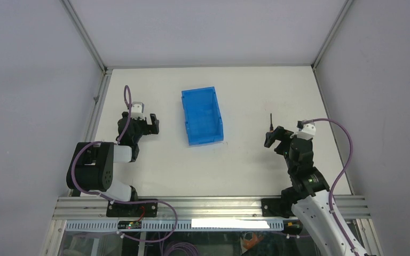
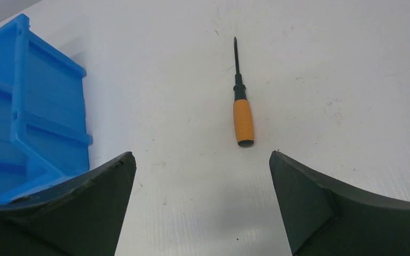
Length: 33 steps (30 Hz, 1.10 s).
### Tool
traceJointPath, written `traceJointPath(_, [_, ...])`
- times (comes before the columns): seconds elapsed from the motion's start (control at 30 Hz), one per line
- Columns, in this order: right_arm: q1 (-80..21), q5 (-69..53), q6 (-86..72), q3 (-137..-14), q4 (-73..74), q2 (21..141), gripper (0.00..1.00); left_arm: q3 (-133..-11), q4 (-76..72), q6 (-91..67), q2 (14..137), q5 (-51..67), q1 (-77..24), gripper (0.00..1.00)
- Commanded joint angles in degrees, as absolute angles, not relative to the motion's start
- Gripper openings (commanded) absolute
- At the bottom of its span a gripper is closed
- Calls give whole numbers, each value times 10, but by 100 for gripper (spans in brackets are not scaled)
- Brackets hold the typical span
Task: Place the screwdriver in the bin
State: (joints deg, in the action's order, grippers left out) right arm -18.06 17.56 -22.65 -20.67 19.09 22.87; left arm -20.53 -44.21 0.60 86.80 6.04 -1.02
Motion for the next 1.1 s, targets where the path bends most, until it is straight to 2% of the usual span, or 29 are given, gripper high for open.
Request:
traceJointPath(0.0, [-178, 186, -230, -227, 164, 217, 99, -214, -479, 1, 866, 67, -5, 99])
traceJointPath(0.17, [-178, 139, -191, -295, 144, 227, 99, -214, -479, 1, 866, 67, -5, 99])
traceJointPath(0.27, [-178, 175, -184, -383, 178, 291, 99, -214, -479, 1, 866, 67, -5, 99])
traceJointPath(0.37, [-178, 236, -177, -517, 288, 411, 99, -214, -479, 1, 866, 67, -5, 99])
traceJointPath(0.47, [-167, 248, -173, -658, 406, 548, 99, -214, -479, 1, 866, 67, -5, 99])
traceJointPath(0.63, [-86, 126, -165, -826, 555, 768, 99, -214, -479, 1, 866, 67, -5, 99])
traceJointPath(0.77, [-56, 89, -151, -832, 572, 881, 98, -214, -479, 1, 866, 67, -5, 99])
traceJointPath(1.07, [-34, 46, -131, -753, 493, 1031, 69, -214, -479, 1, 866, 67, -5, 99])
